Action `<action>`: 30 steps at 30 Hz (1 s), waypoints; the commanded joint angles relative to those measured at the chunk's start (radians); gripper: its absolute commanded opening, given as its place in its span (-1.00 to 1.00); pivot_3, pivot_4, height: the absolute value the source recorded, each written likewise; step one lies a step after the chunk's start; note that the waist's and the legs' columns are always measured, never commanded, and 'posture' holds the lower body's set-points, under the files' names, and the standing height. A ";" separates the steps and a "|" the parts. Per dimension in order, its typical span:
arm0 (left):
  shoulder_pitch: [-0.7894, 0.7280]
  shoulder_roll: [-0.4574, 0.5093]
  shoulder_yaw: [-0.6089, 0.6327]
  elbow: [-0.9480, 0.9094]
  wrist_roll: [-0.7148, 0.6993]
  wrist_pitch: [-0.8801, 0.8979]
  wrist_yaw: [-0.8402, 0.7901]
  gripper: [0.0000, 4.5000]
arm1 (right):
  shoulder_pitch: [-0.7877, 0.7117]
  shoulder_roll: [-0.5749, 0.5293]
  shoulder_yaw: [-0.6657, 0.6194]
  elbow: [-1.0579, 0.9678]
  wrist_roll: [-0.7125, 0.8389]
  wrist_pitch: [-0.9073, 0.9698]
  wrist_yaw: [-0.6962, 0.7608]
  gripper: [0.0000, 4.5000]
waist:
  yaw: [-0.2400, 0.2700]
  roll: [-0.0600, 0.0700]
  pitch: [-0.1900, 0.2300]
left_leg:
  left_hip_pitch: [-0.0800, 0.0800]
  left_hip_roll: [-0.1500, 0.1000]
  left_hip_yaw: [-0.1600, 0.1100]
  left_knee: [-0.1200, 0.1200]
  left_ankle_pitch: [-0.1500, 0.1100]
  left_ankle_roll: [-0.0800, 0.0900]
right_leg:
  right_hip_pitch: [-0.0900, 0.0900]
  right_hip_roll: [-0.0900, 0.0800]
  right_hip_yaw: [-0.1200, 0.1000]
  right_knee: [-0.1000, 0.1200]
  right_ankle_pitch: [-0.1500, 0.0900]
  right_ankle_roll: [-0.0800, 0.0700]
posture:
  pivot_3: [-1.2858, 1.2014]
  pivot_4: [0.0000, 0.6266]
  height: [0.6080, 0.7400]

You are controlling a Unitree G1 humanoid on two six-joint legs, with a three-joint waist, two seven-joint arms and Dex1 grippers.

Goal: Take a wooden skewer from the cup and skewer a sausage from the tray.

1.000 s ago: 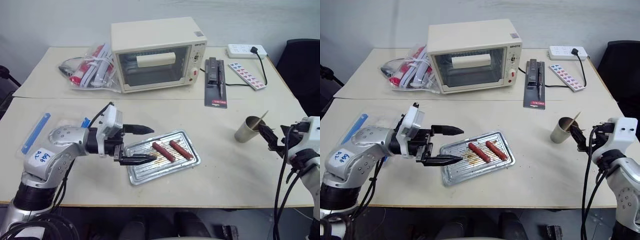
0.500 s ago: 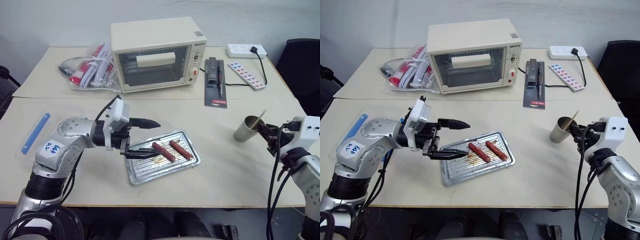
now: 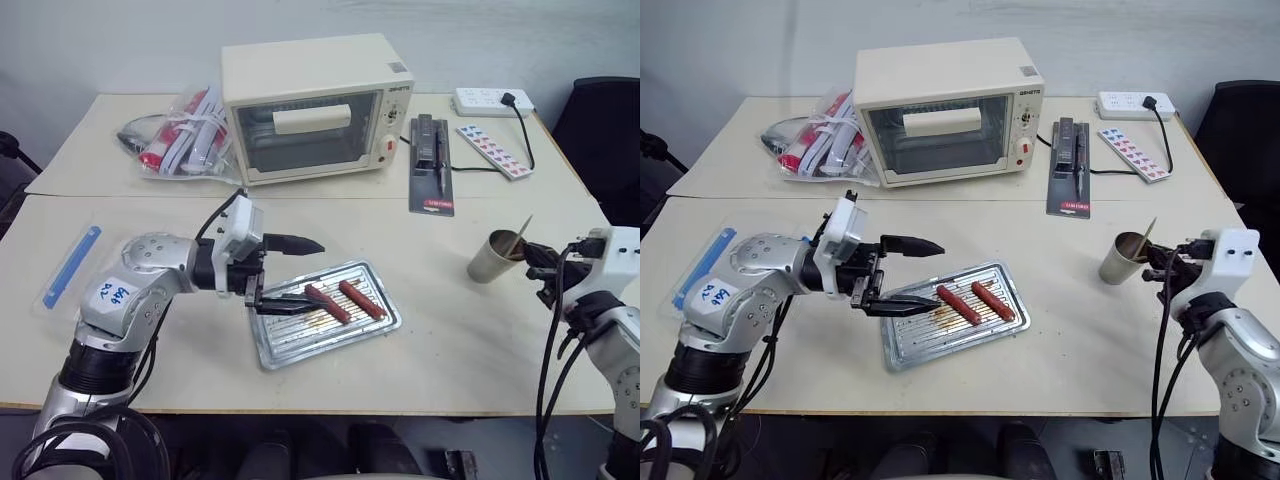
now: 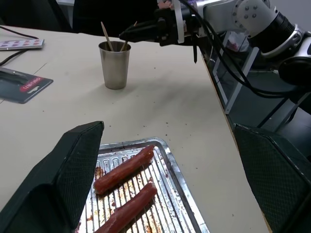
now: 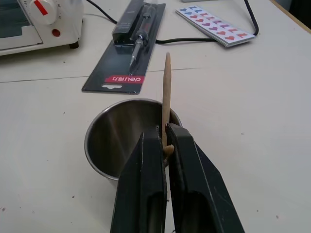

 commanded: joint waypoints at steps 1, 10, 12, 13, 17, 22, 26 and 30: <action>-0.006 -0.004 0.005 -0.006 0.008 -0.031 -0.011 1.00 | -0.024 -0.127 -0.113 -0.098 0.117 0.102 0.029 -0.98 | 0.001 0.000 0.000 | 0.000 0.000 0.000 0.000 0.000 0.000 | 0.000 0.000 0.000 0.000 0.000 0.000 | 0.03 -0.52 1.00; 0.016 -0.057 0.021 0.015 0.037 -0.092 0.042 1.00 | -0.110 -0.369 -0.317 0.087 0.798 0.402 -0.037 -0.98 | 0.003 -0.001 0.001 | 0.000 0.001 -0.001 0.003 0.000 0.001 | 0.002 0.000 -0.001 -0.002 0.000 0.000 | 0.03 -0.52 1.00; 0.014 -0.074 0.025 0.016 0.039 -0.101 0.056 1.00 | -0.104 -0.402 -0.276 0.152 0.991 0.355 -0.128 -0.98 | 0.003 -0.001 0.001 | -0.001 0.001 0.000 0.004 -0.001 0.002 | 0.002 0.000 -0.001 -0.002 0.000 0.000 | 0.03 -0.52 1.00; 0.012 -0.085 0.027 0.014 0.038 -0.104 0.068 1.00 | -0.108 -0.397 -0.217 0.174 1.131 0.287 -0.199 -0.98 | 0.002 -0.001 0.001 | -0.001 0.001 0.000 0.004 -0.001 0.002 | 0.002 0.000 -0.001 -0.001 0.000 0.000 | 0.03 -0.52 1.00; 0.008 -0.117 0.028 0.007 0.052 -0.122 0.111 1.00 | -0.172 -0.260 -0.021 0.144 1.295 0.147 -0.302 -0.98 | -0.002 -0.003 0.001 | -0.001 0.001 0.000 0.007 -0.001 0.003 | 0.002 0.000 -0.001 -0.001 0.000 0.000 | 0.03 -0.52 1.00; 0.024 -0.149 0.023 -0.009 0.076 -0.149 0.160 1.00 | -0.215 -0.087 0.145 0.084 1.295 0.070 -0.377 -0.98 | 0.003 -0.003 0.002 | -0.003 0.002 0.000 0.010 -0.002 0.003 | 0.001 0.001 -0.001 0.000 0.000 0.001 | 0.03 -0.52 1.00; 0.028 -0.168 0.027 -0.029 0.076 -0.149 0.197 1.00 | -0.224 0.001 0.211 0.070 1.295 0.045 -0.397 -0.98 | 0.006 -0.003 0.002 | -0.006 0.002 -0.002 0.011 -0.002 0.004 | 0.001 0.000 -0.003 0.000 0.001 0.002 | 0.03 -0.52 1.00; 0.028 -0.174 0.031 -0.052 0.067 -0.137 0.218 1.00 | -0.217 0.019 0.245 0.079 1.295 0.072 -0.355 -0.98 | 0.004 -0.003 0.002 | -0.006 0.002 -0.002 0.011 -0.003 0.004 | 0.001 0.000 -0.002 -0.001 0.002 0.003 | 0.03 -0.52 1.00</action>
